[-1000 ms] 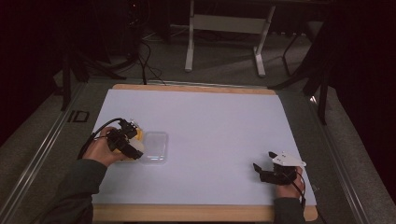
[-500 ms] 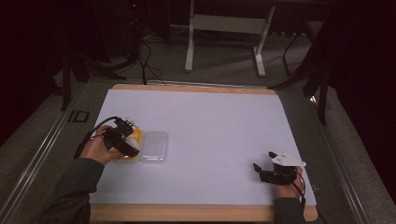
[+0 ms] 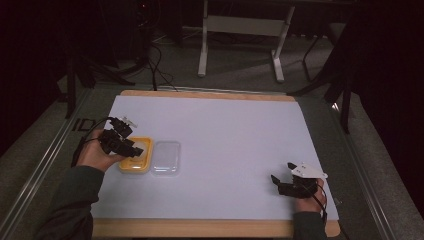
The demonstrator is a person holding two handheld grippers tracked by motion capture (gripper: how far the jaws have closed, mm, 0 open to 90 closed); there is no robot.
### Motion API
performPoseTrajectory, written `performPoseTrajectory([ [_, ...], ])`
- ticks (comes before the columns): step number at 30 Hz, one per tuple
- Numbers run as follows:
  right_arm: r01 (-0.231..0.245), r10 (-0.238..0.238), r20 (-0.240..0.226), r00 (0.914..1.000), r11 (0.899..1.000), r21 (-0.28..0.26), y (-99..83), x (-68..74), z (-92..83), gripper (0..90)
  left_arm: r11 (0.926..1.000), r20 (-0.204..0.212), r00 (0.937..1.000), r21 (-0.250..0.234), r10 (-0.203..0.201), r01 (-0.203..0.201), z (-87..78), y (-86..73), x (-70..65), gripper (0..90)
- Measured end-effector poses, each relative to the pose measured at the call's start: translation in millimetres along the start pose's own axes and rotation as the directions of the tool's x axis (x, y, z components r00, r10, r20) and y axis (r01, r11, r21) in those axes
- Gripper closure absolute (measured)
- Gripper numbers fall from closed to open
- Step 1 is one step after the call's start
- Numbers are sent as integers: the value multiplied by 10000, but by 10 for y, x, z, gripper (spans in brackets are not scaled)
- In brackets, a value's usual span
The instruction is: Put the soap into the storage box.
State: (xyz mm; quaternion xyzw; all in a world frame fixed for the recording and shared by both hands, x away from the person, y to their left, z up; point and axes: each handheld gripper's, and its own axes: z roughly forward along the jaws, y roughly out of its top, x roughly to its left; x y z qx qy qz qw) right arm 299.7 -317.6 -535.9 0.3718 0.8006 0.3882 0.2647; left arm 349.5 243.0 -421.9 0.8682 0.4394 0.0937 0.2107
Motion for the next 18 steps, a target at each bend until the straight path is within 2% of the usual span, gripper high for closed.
performPoseTrajectory([
  [18, 16, -16, 38, 10000, 10000, 9, 0, 4, 0, 191, 9997, -126, 9997, -52, -230, 229, -6, -136, 75, 514],
])
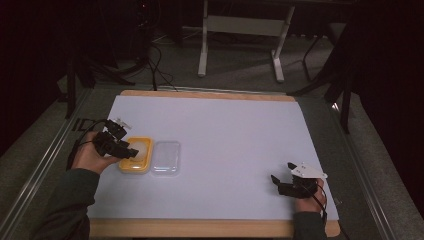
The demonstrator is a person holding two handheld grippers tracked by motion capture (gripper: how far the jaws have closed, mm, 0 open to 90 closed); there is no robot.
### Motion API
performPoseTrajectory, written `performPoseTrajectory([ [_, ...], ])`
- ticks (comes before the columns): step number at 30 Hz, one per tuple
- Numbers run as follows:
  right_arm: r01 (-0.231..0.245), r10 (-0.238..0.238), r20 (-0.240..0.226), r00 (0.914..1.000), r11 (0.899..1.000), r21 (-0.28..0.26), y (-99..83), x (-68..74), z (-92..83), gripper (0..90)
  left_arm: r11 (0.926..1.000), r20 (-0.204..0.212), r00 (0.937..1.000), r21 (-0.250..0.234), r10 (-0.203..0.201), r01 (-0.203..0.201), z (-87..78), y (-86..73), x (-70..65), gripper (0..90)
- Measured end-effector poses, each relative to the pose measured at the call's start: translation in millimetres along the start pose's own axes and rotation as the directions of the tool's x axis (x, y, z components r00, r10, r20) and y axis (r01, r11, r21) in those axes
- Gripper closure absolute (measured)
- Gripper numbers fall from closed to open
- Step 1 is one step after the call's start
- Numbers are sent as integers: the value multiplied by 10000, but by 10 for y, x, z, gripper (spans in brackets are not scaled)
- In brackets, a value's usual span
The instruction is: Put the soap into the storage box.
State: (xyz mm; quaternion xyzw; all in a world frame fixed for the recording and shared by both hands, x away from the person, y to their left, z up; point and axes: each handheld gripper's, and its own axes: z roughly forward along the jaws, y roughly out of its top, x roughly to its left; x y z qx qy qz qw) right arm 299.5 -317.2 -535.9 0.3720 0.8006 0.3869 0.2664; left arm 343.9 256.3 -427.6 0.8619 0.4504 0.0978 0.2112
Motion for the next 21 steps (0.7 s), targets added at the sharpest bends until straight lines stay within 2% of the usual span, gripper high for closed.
performPoseTrajectory([
  [7, -3, 3, 2, 10000, 10000, -7, 0, 0, 0, 191, 10000, 35, 10000, 0, 68, -68, 16, -53, -19, 509],
  [14, -6, 6, 1, 10000, 10000, -4, 0, 0, 0, 191, 9998, 22, 9998, -20, 215, -215, 24, -97, -99, 501],
  [17, -7, 7, 3, 10000, 10000, -12, 0, 0, -1, 191, 9995, 225, 9993, -108, 311, -309, 36, -136, -154, 495],
  [21, -7, 7, -2, 10000, 10000, -7, 0, -1, 0, 191, 9988, 279, 9984, -103, 489, -486, 69, -176, -225, 490],
])
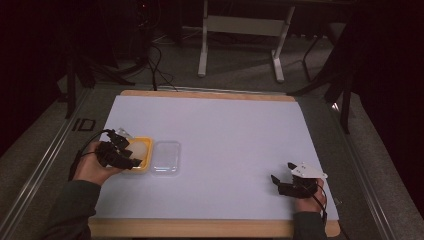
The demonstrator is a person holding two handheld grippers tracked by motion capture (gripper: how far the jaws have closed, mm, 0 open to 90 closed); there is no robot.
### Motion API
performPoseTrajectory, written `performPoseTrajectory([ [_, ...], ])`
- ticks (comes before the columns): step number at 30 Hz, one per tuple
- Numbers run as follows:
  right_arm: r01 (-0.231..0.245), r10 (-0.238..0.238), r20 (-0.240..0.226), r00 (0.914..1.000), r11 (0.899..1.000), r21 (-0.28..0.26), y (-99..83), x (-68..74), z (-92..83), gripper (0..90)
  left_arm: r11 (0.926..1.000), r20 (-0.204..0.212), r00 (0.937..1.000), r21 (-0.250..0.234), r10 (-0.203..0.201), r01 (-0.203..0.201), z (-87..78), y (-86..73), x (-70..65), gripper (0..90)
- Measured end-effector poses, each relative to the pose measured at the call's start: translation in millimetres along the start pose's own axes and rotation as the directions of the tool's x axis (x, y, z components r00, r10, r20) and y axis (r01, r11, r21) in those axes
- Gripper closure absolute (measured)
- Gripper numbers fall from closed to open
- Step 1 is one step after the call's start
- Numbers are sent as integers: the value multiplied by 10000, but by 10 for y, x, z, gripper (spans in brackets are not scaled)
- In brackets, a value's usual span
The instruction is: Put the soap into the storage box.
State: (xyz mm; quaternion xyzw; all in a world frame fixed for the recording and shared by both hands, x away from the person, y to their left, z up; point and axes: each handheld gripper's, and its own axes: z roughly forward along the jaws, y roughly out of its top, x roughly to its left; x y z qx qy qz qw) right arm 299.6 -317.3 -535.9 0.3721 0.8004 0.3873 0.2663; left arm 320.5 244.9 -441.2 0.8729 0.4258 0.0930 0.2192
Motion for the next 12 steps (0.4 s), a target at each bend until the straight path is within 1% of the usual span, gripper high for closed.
performPoseTrajectory([
  [5, -13, 13, -16, 10000, 10000, -1, 0, -2, 0, 191, 10000, 54, 10000, -56, 71, -70, 74, -48, -71, 487],
  [9, -42, 42, -36, 10000, 10000, 2, 0, -6, 0, 191, 9998, 145, 9997, -42, 181, -180, 171, -101, -150, 488],
  [10, -50, 50, -42, 10000, 10000, 9, 0, -7, 0, 191, 9996, 110, 9996, -84, 271, -270, 210, -125, -205, 487],
  [11, -76, 76, -56, 10000, 10000, 20, 1, -10, 1, 191, 9995, 133, 9995, -106, 289, -287, 224, -134, -227, 487],
  [12, -92, 92, -62, 9999, 10000, 26, 1, -11, 2, 191, 9990, 181, 9989, -113, 440, -438, 258, -160, -284, 487],
])
